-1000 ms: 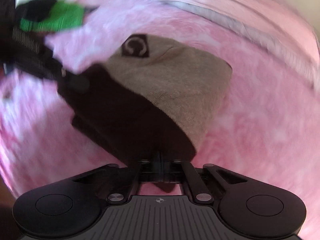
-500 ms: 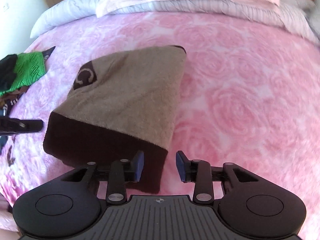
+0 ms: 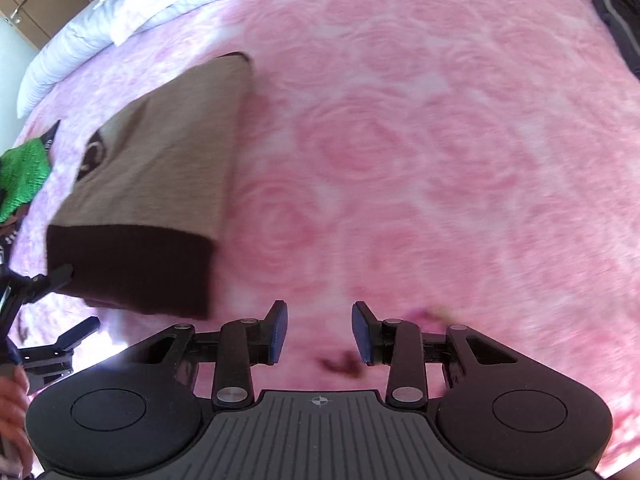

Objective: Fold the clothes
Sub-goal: 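Grasp the folded sweater bundle's brown edge with the left gripper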

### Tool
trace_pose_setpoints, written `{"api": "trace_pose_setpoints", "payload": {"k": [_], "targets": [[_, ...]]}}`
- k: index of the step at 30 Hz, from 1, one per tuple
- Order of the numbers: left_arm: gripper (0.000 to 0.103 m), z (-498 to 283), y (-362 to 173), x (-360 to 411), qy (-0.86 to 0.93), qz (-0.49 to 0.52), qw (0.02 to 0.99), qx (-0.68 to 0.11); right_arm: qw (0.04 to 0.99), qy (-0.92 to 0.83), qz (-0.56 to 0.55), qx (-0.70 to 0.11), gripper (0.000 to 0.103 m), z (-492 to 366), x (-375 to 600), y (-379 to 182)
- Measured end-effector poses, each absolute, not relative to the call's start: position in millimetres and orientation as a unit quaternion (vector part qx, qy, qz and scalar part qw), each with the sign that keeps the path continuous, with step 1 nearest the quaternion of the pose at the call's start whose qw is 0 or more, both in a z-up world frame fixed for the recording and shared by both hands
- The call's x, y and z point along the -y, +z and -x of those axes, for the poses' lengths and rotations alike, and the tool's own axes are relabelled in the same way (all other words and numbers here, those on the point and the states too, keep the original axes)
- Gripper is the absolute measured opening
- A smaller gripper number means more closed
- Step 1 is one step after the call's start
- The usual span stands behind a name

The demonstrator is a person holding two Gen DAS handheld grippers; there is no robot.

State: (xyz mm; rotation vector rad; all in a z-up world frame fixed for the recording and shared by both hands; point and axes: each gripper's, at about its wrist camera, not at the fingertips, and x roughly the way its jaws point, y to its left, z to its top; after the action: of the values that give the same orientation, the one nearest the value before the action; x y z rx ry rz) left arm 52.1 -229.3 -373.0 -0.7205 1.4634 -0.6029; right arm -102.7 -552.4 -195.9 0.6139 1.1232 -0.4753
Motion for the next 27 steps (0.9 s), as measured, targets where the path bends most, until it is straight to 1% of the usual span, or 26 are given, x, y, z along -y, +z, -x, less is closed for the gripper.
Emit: {"api": "trace_pose_setpoints", "payload": {"k": [2,6,7,8,9,10,11,15,19,21,23,27], "targets": [[0.062,-42.7,-388.8,229.1,-0.234,0.367,0.646,-0.627,0.772,-0.226,-0.279,-0.525,0.033,108.4,562.7,-198.8],[0.059,-34.4,-406.7,241.5,-0.211,0.402,0.668,-0.59,0.767,-0.23,-0.276,-0.531,0.033,114.3,578.9,-203.0],[0.051,-34.4,-406.0,246.4,-0.211,0.402,0.675,-0.581,0.768,-0.228,-0.275,-0.532,0.033,115.0,581.5,-203.4],[0.034,-36.0,-405.4,250.2,-0.214,0.399,0.682,-0.575,0.767,-0.226,-0.273,-0.535,0.033,114.8,583.3,-204.1],[0.025,-38.3,-403.3,253.2,-0.218,0.39,0.689,-0.57,0.767,-0.225,-0.27,-0.537,0.033,113.3,583.8,-204.1],[0.019,-41.1,-399.3,254.1,-0.224,0.379,0.696,-0.567,0.767,-0.223,-0.268,-0.538,0.033,112.2,584.9,-203.7],[0.017,-44.3,-392.5,254.1,-0.23,0.365,0.705,-0.563,0.769,-0.219,-0.268,-0.538,0.033,110.6,585.9,-203.5],[0.013,-70.4,-348.1,251.1,-0.278,0.257,0.756,-0.534,0.772,-0.198,-0.269,-0.541,0.033,97.7,590.5,-200.7],[0.012,-130.0,-306.8,234.9,-0.297,0.159,0.803,-0.492,0.781,-0.138,-0.273,-0.544,0.033,64.5,591.9,-203.0],[0.012,-164.6,-303.1,232.5,-0.294,0.108,0.817,-0.484,0.789,-0.101,-0.272,-0.542,0.033,39.1,589.8,-203.2],[0.012,-193.1,-310.5,235.9,-0.29,0.075,0.817,-0.492,0.799,-0.068,-0.266,-0.535,0.033,9.9,588.7,-201.8],[0.016,-206.7,-330.4,248.3,-0.295,0.059,0.807,-0.509,0.83,-0.008,-0.265,-0.491,0.035,-57.5,588.4,-191.3]]}}
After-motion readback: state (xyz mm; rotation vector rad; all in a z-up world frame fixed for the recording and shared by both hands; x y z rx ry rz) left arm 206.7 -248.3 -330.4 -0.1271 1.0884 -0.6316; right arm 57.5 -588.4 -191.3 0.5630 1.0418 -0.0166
